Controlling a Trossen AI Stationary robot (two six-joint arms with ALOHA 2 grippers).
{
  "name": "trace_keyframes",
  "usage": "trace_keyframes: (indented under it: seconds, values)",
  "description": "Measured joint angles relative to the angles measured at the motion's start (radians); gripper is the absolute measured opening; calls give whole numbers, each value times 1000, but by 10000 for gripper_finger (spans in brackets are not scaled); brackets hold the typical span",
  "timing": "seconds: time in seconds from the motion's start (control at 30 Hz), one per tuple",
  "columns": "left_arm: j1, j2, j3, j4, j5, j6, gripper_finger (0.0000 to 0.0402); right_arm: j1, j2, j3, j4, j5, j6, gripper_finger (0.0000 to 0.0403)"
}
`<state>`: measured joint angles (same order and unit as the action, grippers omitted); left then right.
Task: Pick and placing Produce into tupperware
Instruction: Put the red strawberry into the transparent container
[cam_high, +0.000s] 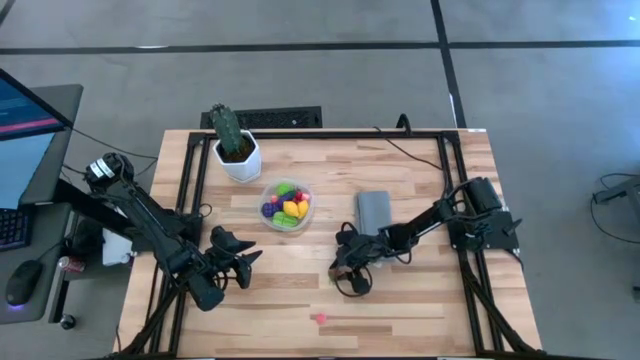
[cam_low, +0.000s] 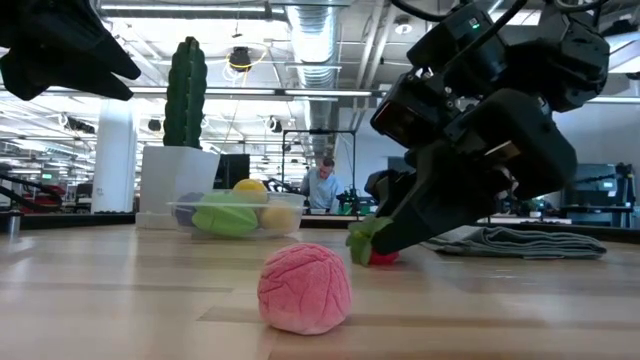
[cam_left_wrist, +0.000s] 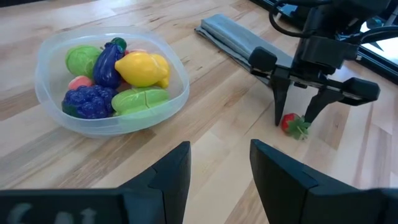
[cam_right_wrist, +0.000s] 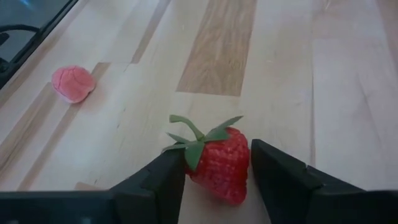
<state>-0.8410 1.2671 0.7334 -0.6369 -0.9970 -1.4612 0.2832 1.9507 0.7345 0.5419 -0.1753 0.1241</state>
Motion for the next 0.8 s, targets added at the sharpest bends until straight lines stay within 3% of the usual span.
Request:
trace_keyframes:
  seconds: [0.27,0.8]
  values:
    - [0,0,0,0,0,0,155,0,0,-1,0,-3,2,180]
    - [0,0,0,0,-3,0,155,-8,1,-2,7,-14,18,180]
